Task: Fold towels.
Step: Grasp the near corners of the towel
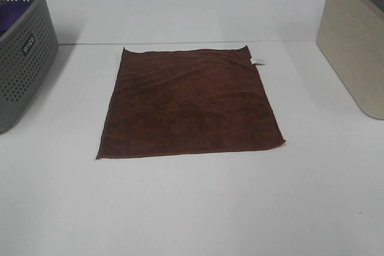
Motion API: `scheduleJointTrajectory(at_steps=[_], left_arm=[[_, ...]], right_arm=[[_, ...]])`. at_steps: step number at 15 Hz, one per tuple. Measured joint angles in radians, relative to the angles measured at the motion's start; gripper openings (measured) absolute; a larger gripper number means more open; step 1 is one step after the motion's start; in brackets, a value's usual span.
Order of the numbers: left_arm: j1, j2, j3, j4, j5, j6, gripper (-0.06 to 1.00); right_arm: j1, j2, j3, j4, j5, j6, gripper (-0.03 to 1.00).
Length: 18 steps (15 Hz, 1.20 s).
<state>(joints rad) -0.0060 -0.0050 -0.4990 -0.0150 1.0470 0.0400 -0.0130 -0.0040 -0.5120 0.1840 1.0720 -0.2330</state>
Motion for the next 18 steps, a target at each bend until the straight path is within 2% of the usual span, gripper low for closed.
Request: scheduleJointTrajectory(at_steps=[18], left_arm=[[0.0, 0.0, 0.0, 0.0, 0.0, 0.0, 0.76]], right_arm=[[0.0, 0.0, 0.0, 0.0, 0.0, 0.0, 0.96]])
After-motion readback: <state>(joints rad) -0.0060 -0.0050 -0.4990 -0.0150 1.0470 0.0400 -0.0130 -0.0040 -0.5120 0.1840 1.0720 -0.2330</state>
